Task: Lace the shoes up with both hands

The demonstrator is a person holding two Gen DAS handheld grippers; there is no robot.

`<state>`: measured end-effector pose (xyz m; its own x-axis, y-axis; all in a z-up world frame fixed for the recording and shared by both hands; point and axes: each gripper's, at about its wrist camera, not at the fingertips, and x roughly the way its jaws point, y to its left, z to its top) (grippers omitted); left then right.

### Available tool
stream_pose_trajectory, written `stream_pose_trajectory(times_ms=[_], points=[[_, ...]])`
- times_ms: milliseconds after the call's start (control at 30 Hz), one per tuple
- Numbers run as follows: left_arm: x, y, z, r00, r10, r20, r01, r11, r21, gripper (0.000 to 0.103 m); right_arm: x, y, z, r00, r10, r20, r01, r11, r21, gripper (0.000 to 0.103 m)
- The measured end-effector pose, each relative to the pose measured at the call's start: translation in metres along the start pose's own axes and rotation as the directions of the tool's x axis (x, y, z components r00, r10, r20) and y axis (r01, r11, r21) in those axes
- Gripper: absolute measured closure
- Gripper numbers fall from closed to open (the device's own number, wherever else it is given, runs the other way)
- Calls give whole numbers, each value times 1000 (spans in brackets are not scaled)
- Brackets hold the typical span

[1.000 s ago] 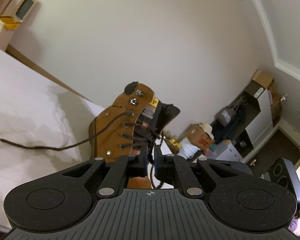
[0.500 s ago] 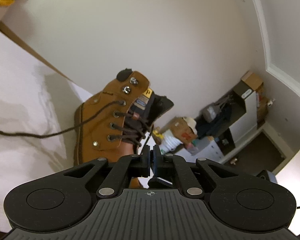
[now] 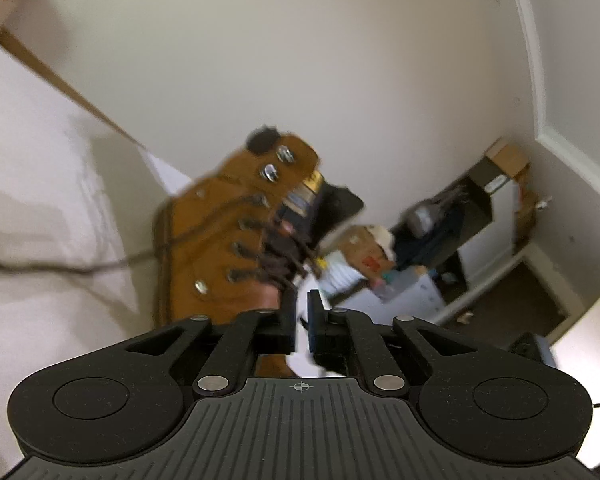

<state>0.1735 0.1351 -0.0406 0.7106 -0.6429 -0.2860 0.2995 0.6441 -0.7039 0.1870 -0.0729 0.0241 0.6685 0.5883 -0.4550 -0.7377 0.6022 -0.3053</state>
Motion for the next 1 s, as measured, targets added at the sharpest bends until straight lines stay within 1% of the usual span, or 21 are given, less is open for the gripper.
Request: stream_pose_trajectory(times_ms=[33,67,100,133,200,233,267,333,367,400,433,467,500,567,633,733,767,900,1000], points=[[3,-4,6,999,48,11,-49,997,66,98,0,-3,2,1000,-22,-4,22,1000,-4,100],[6,-8,12,995,92,24,-95,987,130,98,1,-6,7,999,-45,-9,45,999,-4,100],[10,-11,17,993,117,33,-121,975,186,94,2,-10,13,997,-72,-17,72,997,-4,100],[14,-14,22,990,133,39,-138,964,229,91,4,-14,20,995,-99,-24,99,995,-4,100],[20,-17,29,989,145,42,-151,944,295,82,8,-16,31,991,-128,-40,128,992,-4,100],[25,-21,36,985,162,56,-172,914,367,82,11,-16,35,990,-135,-49,135,991,-6,100],[28,-22,38,983,171,61,-182,896,404,81,15,-13,40,985,-159,-66,157,987,-36,100],[40,-25,49,976,204,70,-209,815,540,81,24,-5,49,971,-216,-102,205,973,-107,100],[42,-24,51,977,202,68,-205,802,561,81,29,-1,53,961,-250,-120,232,962,-146,100],[47,-22,54,977,201,65,-199,765,612,79,34,5,57,948,-289,-136,260,946,-195,100],[50,-21,56,974,212,75,-210,738,642,79,38,9,59,938,-315,-145,277,933,-229,100],[53,-20,57,972,221,84,-219,708,672,79,44,16,61,923,-350,-159,299,913,-278,100],[57,-19,58,971,222,85,-215,671,709,79,49,22,63,909,-380,-171,314,894,-319,100],[63,-13,61,979,189,80,-183,629,756,79,58,31,65,890,-414,-190,326,871,-368,100],[66,-8,61,987,148,61,-142,628,765,79,65,38,66,873,-441,-207,334,852,-403,100],[67,0,60,996,84,41,-85,641,763,78,73,41,67,855,-466,-228,346,840,-417,100],[67,1,60,996,79,40,-81,644,761,77,74,40,67,849,-477,-229,356,835,-419,100],[63,8,58,999,13,35,-34,676,736,76,82,40,68,829,-506,-238,375,818,-435,100],[60,10,57,999,-18,34,-12,696,718,76,86,43,67,822,-514,-243,373,810,-453,100]])
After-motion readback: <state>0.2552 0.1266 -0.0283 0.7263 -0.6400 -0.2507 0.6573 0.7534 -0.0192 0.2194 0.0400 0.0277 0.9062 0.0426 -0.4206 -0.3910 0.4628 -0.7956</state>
